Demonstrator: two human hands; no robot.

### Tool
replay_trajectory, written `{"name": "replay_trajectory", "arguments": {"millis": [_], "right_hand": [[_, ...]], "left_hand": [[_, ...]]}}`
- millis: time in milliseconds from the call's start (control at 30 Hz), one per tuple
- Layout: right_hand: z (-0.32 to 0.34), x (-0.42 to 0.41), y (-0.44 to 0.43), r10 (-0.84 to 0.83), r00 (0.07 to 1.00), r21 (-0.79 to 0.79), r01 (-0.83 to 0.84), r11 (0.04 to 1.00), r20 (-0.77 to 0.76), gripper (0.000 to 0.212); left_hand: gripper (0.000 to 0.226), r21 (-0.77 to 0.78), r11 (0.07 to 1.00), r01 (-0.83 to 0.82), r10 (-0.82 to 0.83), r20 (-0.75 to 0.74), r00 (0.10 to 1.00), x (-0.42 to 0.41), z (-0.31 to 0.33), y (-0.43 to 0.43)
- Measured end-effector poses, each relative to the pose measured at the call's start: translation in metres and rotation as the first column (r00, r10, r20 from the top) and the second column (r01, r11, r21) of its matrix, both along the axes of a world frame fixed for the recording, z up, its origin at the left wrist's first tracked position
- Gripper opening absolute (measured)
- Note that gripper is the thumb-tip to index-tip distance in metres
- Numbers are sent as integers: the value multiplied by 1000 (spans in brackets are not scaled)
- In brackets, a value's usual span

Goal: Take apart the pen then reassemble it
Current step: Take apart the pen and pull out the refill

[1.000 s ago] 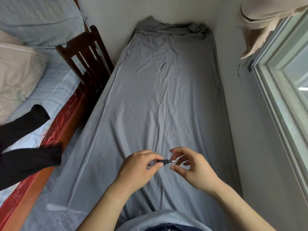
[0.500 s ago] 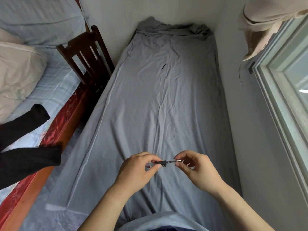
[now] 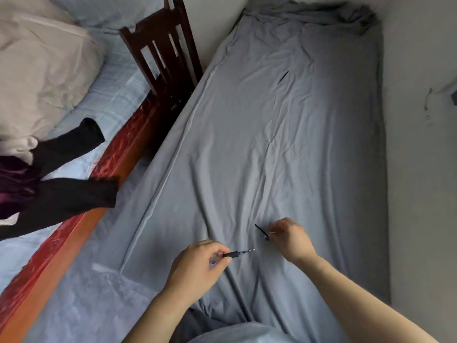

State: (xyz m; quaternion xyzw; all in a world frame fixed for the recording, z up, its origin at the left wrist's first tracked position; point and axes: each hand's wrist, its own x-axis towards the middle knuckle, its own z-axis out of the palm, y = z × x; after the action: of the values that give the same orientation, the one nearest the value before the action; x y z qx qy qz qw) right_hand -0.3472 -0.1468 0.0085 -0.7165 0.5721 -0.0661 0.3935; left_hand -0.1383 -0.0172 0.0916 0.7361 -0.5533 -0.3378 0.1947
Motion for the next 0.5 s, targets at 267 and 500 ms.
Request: {"name": "replay_trajectory", "arguments": {"millis": [267, 500], "right_hand": [[17, -23, -6, 66, 998, -44, -67, 997, -24, 21], [97, -40, 12, 102, 978, -31, -98, 995, 182, 16]], "left_hand": [[14, 40, 999, -13, 14, -17, 1000, -5, 2, -17], [14, -29, 985, 172, -172, -9, 985, -37, 21, -70]]}}
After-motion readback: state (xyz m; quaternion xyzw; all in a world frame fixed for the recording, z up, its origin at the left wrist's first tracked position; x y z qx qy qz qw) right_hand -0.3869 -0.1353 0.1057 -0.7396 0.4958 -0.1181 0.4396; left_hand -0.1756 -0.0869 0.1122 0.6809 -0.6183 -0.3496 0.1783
